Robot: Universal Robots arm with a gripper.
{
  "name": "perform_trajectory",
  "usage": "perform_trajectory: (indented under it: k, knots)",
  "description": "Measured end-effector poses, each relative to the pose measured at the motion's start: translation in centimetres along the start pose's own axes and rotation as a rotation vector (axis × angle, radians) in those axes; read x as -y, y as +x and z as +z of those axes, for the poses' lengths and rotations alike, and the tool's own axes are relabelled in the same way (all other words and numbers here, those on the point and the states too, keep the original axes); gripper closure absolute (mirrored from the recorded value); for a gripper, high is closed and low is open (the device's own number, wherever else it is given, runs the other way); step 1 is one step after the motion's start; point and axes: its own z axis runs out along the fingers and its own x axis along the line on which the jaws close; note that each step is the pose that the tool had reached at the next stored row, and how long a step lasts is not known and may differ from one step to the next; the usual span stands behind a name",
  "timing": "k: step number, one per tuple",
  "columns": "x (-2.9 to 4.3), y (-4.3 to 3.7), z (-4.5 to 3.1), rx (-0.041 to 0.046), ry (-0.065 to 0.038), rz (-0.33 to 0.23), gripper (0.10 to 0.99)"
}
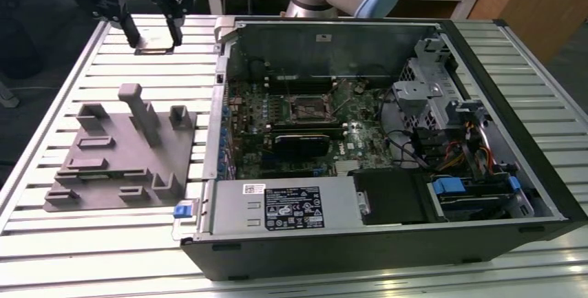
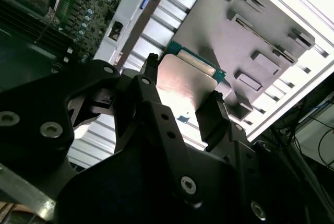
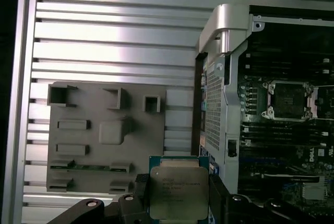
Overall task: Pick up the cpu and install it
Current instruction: 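Pick up the cpu and move it towards the insertion slot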
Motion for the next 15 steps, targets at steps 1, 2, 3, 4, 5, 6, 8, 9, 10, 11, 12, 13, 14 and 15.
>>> perform_trajectory:
  k: [1, 2, 3, 4, 5, 6, 8, 9, 10, 11, 12, 13, 14, 15]
  knots:
    - [0.01, -0.29, 0.01, 0.0, 0.0, 0.0, 0.545]
    - [0.02, -0.59, 0.01, 0.0, 0.0, 0.0, 0.545]
    - [0.03, -0.89, 0.02, -0.0001, 0.0, 0.0, 0.545]
    - [0.04, -1.18, 0.03, 0.0, 0.0, 0.0, 0.545]
    - [0.05, -1.48, 0.03, -0.0001, 0.0, 0.0, 0.545]
    - [0.06, -1.77, 0.04, -0.0002, 0.0, 0.0, 0.545]
    - [0.08, -2.38, 0.06, 0.0, 0.0, 0.0, 0.545]
    - [0.09, -2.67, 0.07, 0.0, 0.0, 0.0, 0.545]
    - [0.1, -2.97, 0.07, 0.0, 0.0, 0.0, 0.545]
    - [0.11, -3.26, 0.08, 0.0, 0.0, 0.0, 0.545]
    - [0.12, -3.55, 0.09, 0.0, 0.0, 0.0, 0.545]
    - [0.13, -3.85, 0.1, -0.0001, 0.0, 0.0, 0.545]
    - [0.14, -4.17, 0.1, -0.0001, 0.0, 0.0, 0.545]
    - [0.15, -4.48, 0.11, -0.0001, 0.0, 0.0, 0.545]
